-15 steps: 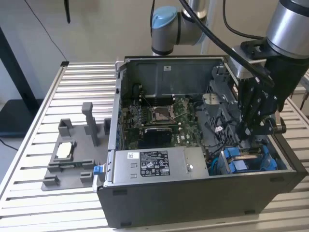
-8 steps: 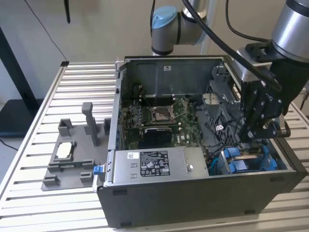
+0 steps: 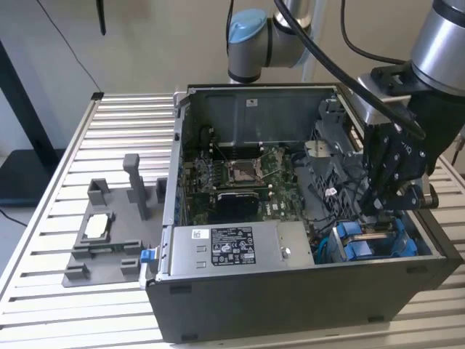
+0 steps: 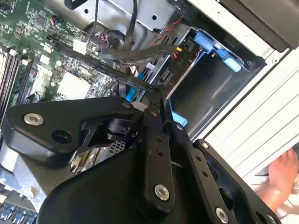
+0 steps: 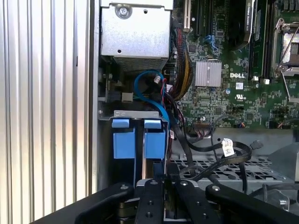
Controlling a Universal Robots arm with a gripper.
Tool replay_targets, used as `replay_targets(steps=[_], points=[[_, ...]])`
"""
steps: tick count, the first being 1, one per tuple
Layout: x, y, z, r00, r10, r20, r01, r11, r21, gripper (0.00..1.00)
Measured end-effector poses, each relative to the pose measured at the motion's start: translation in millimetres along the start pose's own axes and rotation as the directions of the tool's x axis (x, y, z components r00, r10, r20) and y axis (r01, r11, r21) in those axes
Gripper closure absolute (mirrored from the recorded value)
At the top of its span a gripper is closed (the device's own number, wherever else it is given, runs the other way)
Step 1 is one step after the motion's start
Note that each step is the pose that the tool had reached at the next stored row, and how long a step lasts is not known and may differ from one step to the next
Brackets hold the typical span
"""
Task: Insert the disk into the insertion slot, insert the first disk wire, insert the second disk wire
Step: 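Insert the second disk wire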
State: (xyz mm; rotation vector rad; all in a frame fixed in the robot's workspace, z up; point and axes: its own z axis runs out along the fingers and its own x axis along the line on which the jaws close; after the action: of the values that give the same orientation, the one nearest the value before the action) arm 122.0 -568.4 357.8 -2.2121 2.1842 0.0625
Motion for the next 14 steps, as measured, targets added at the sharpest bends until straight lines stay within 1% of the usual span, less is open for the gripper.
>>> replay_targets(steps=[8,14], points=[[5.2,-4.1,1.7,1.0,0.0,0.0014,0.0,1.0,0.0,0.84],[5.7,-5.6,5.5,1.0,0.008,0.0028,-0.008,1.0,0.0004,0.84]])
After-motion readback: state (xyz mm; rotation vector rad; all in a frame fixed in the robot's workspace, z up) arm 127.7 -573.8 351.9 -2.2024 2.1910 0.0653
